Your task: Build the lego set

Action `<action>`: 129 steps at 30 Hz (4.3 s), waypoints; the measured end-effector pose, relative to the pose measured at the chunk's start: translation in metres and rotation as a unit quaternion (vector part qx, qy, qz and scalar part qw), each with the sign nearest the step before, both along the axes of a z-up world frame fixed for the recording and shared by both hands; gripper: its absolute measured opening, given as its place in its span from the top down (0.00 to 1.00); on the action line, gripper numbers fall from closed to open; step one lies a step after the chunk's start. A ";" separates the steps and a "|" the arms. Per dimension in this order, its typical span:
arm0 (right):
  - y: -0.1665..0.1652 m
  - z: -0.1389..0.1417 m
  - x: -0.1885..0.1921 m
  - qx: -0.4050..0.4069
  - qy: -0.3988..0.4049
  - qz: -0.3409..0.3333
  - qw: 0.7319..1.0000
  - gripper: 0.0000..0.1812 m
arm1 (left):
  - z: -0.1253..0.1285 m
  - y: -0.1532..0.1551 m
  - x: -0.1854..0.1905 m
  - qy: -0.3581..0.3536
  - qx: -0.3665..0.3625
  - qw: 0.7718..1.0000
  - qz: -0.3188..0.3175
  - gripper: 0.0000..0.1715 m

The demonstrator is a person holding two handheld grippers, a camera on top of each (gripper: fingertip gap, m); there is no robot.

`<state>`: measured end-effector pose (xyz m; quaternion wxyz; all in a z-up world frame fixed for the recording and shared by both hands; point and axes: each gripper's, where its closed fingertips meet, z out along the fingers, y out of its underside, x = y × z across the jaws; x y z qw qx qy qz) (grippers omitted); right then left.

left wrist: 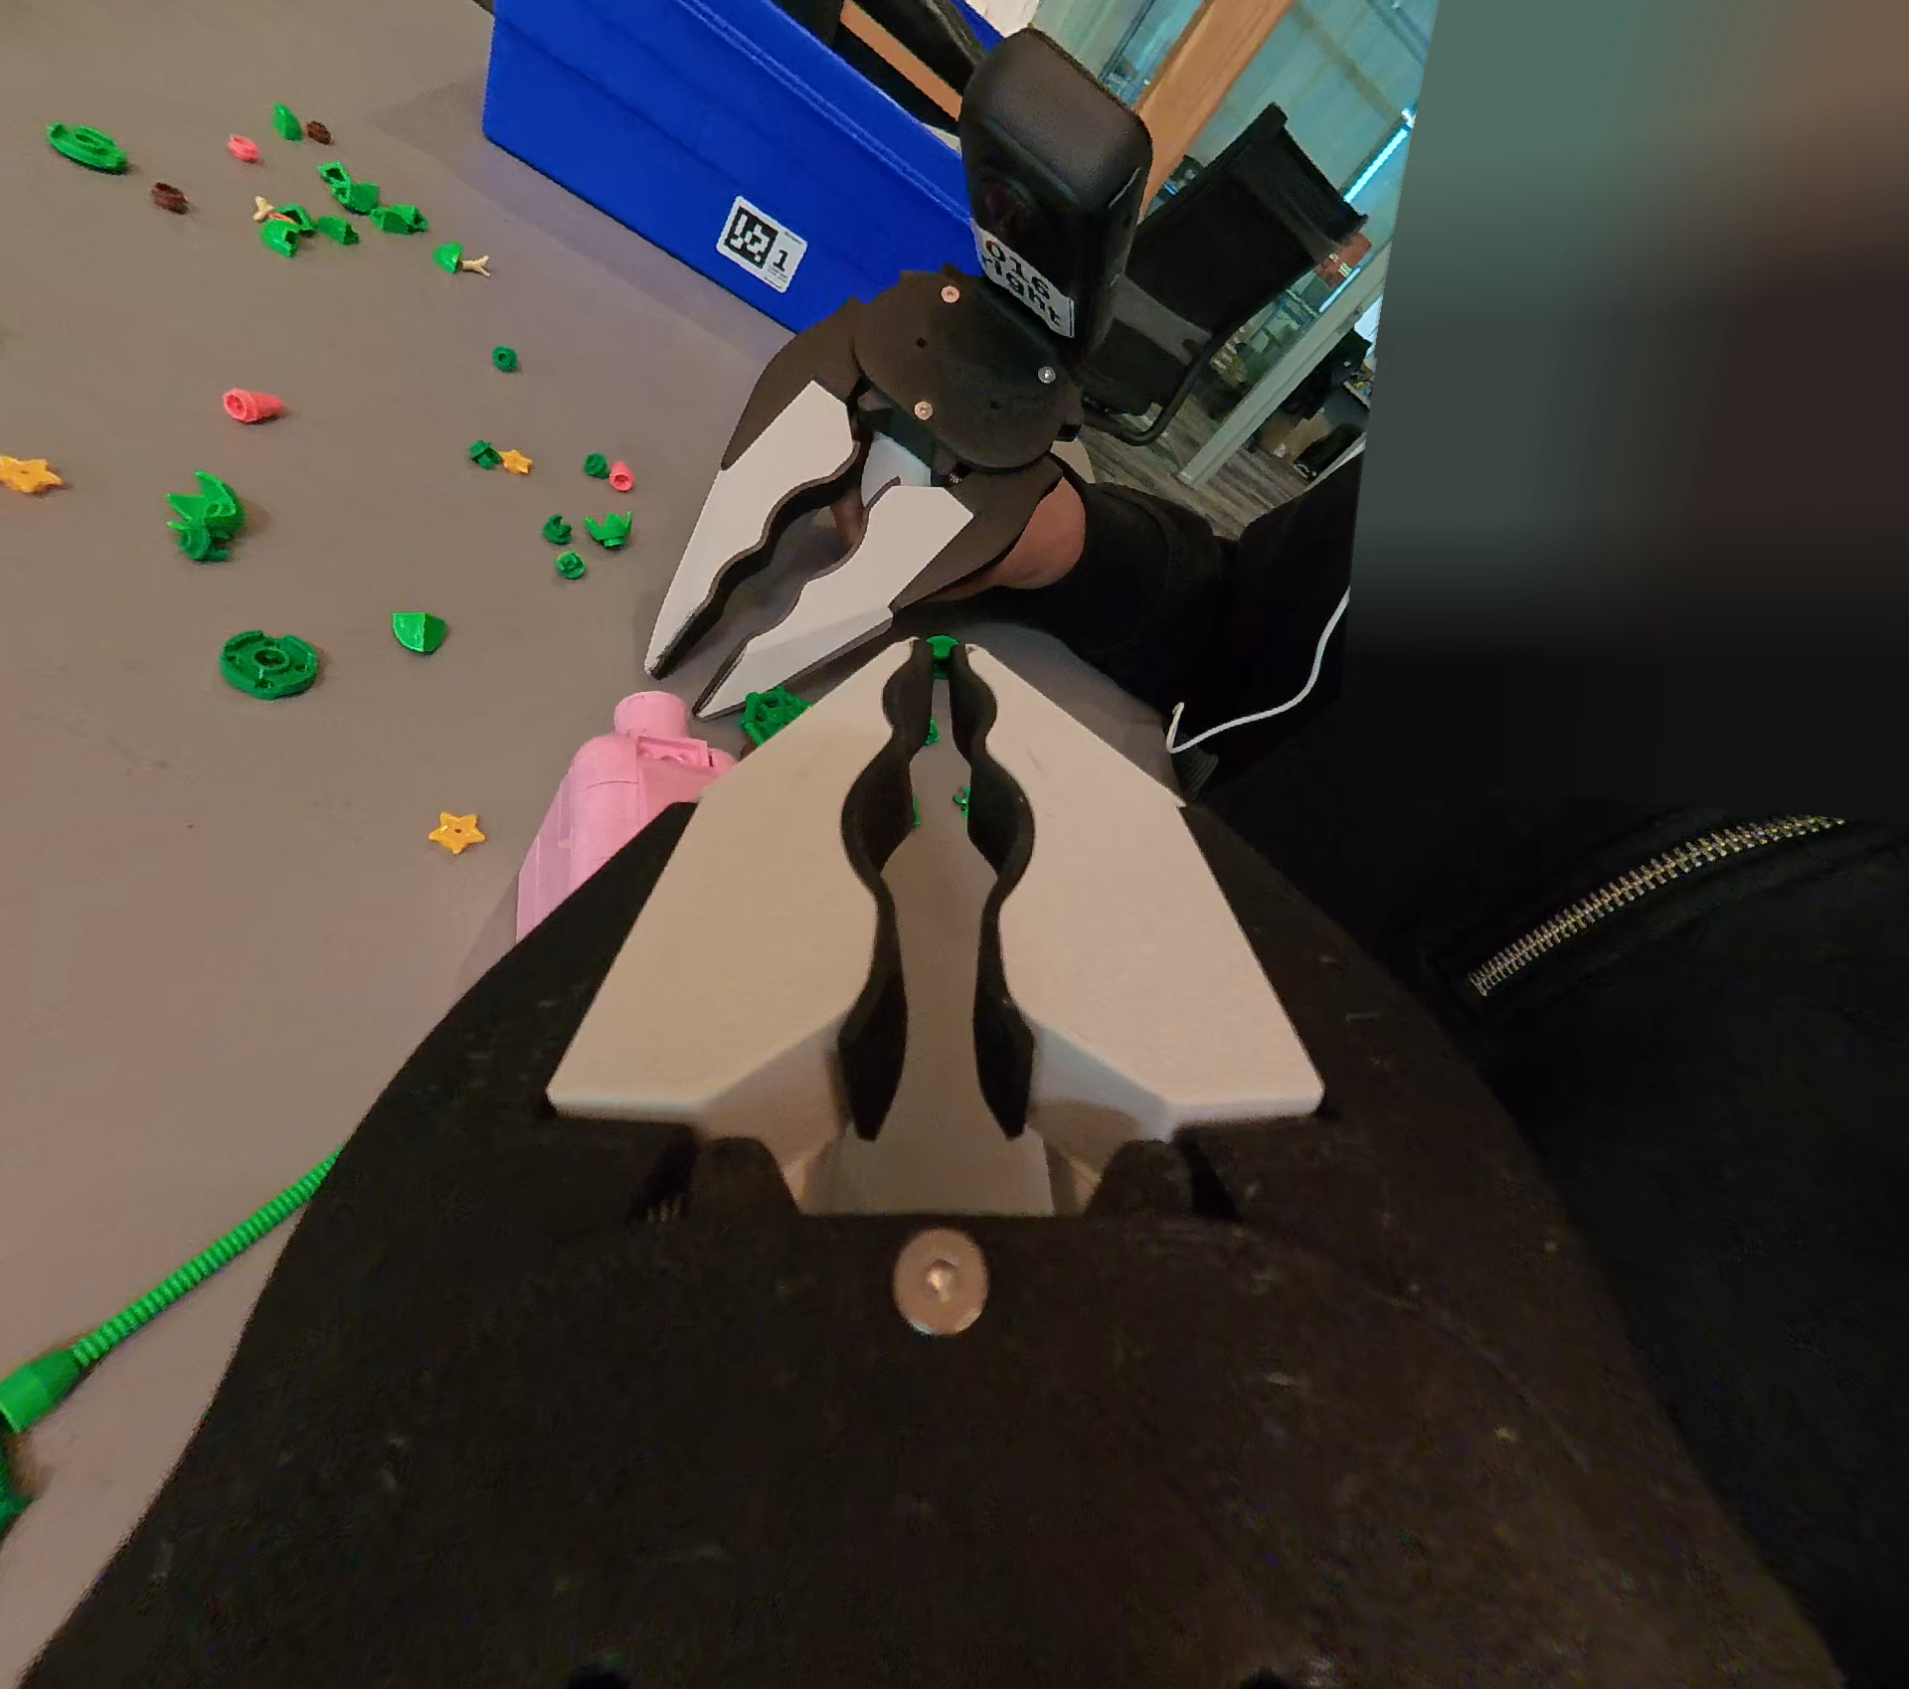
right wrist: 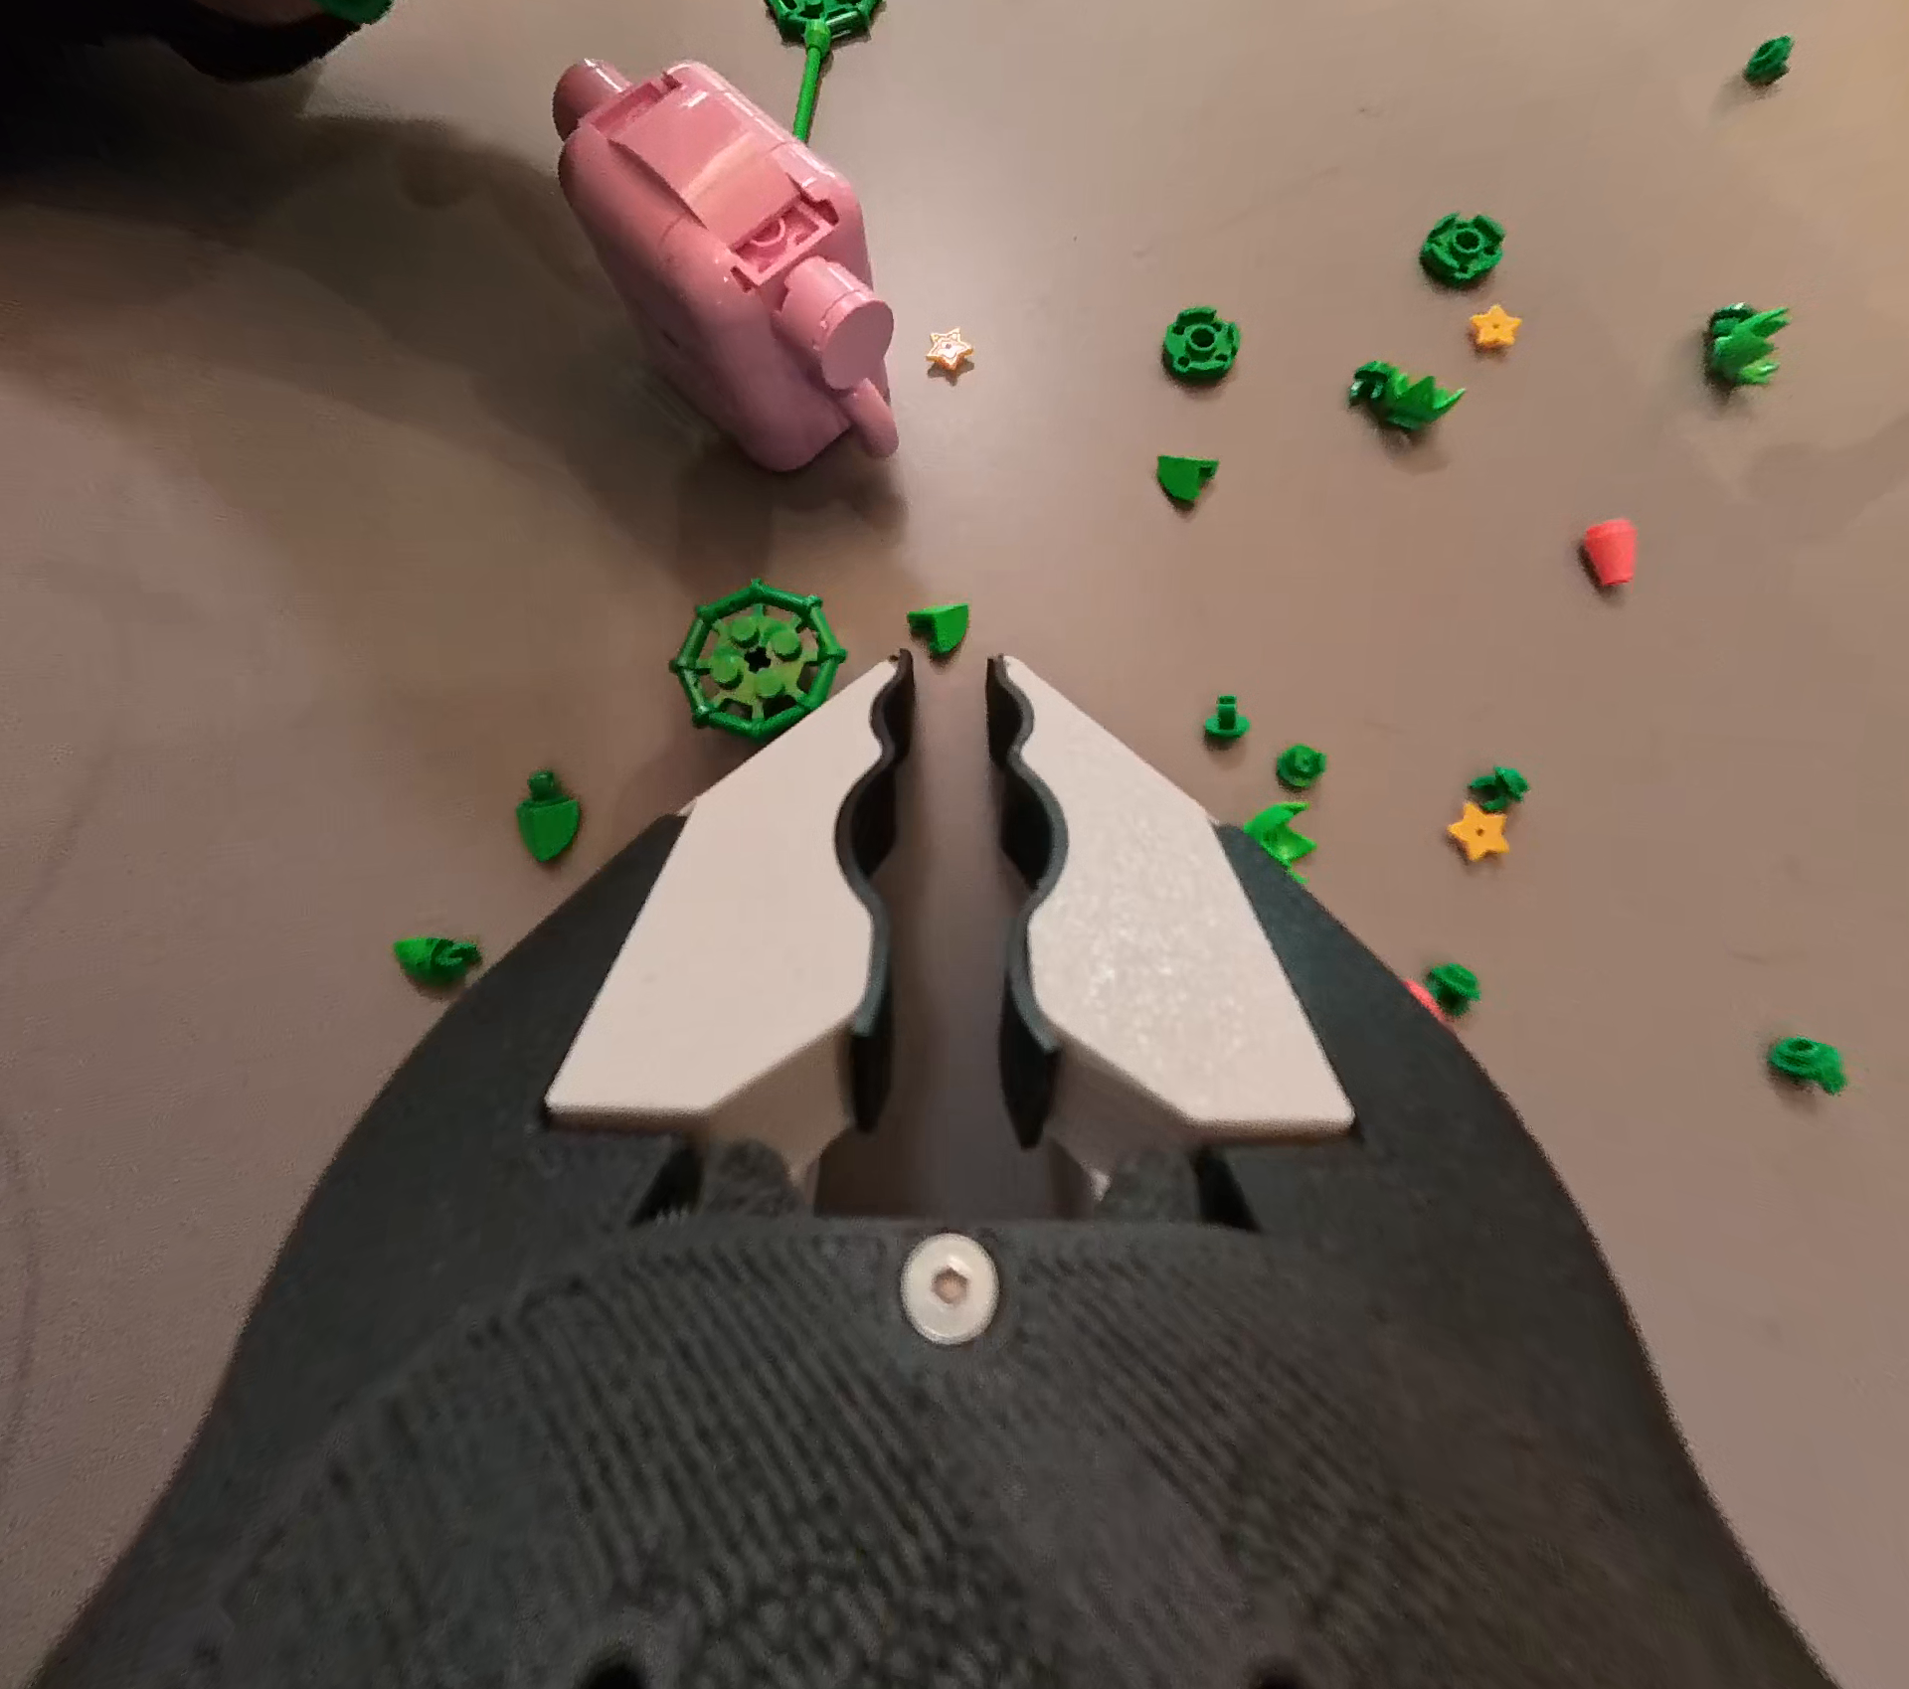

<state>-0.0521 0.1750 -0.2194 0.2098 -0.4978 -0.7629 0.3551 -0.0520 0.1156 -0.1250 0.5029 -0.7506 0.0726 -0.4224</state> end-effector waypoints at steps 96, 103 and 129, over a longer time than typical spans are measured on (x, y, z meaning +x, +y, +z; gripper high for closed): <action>0.000 0.000 -0.010 0.017 -0.013 0.003 1.000 0.91 | -0.002 0.000 0.000 -0.022 0.001 1.000 -0.011 1.00; 0.002 0.000 -0.011 0.015 -0.012 0.001 1.000 0.91 | -0.002 0.000 0.000 -0.023 0.001 1.000 -0.011 1.00; 0.000 0.000 -0.014 0.009 -0.006 0.004 1.000 0.97 | 0.000 0.000 0.001 -0.025 0.004 1.000 -0.012 1.00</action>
